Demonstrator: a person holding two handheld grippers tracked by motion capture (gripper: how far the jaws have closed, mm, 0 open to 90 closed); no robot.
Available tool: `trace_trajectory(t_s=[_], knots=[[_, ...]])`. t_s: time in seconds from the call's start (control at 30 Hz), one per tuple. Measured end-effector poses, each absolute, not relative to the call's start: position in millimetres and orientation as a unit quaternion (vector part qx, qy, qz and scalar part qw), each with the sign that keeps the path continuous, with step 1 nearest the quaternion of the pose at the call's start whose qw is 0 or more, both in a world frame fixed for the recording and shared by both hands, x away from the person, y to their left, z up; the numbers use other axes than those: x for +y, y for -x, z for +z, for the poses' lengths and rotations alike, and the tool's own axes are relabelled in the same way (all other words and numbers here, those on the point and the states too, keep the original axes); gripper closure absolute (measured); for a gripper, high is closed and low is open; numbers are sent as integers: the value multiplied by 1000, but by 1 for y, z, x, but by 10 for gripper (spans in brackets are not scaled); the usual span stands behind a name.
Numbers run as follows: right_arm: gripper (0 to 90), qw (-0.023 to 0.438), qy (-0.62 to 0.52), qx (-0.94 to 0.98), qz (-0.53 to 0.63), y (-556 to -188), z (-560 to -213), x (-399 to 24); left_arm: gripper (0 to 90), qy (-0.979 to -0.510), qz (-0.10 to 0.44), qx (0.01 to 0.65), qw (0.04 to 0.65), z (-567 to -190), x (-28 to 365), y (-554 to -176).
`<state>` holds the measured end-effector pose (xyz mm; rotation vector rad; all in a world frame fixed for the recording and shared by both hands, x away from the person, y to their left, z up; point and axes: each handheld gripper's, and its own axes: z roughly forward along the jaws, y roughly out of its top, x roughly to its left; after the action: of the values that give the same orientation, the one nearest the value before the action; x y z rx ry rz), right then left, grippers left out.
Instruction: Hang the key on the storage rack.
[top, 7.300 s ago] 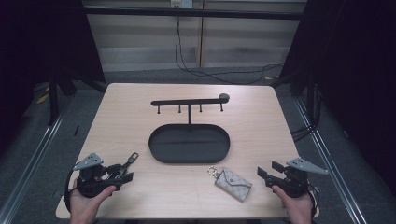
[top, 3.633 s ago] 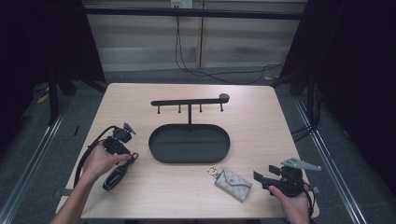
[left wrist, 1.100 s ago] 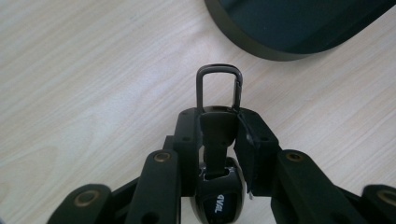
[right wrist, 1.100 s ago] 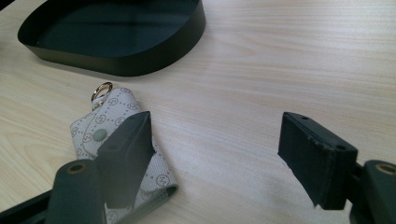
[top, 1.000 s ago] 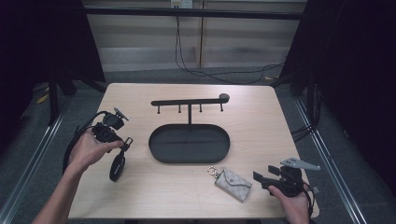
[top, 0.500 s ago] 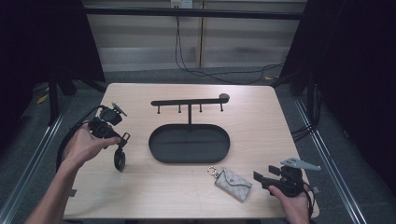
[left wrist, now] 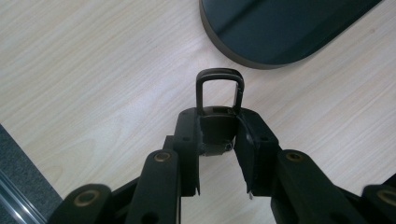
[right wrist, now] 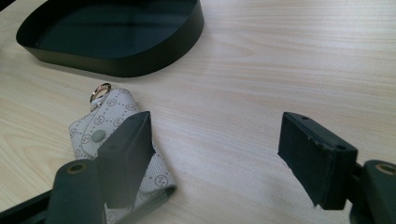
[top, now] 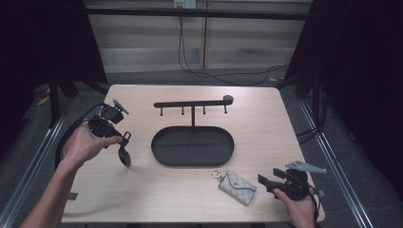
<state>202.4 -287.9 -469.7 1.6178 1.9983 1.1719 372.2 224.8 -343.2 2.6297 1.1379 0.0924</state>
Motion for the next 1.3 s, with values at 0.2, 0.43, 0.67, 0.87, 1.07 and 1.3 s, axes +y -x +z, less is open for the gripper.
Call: trace_trajectory(t_s=[0.2, 0.43, 0.67, 0.87, 1.07, 1.3], knots=[[258, 157, -565, 698, 410, -202, -470, -288, 709, -909, 38, 393, 136, -336, 219, -369], [258, 157, -565, 699, 409, -202, -470, -288, 709, -910, 41, 389, 137, -325, 213, -368], [258, 158, -565, 699, 410, -202, -470, -288, 708, -915, 38, 378, 137, -317, 208, -366], [258, 158, -565, 699, 410, -202, -470, -288, 708, -914, 43, 378, 139, -310, 200, -365], [258, 156, -565, 699, 410, -202, -470, -288, 709, -917, 41, 373, 137, -303, 191, -368], [258, 158, -566, 698, 410, -202, -470, -289, 708, -919, 47, 367, 133, -298, 178, -370]])
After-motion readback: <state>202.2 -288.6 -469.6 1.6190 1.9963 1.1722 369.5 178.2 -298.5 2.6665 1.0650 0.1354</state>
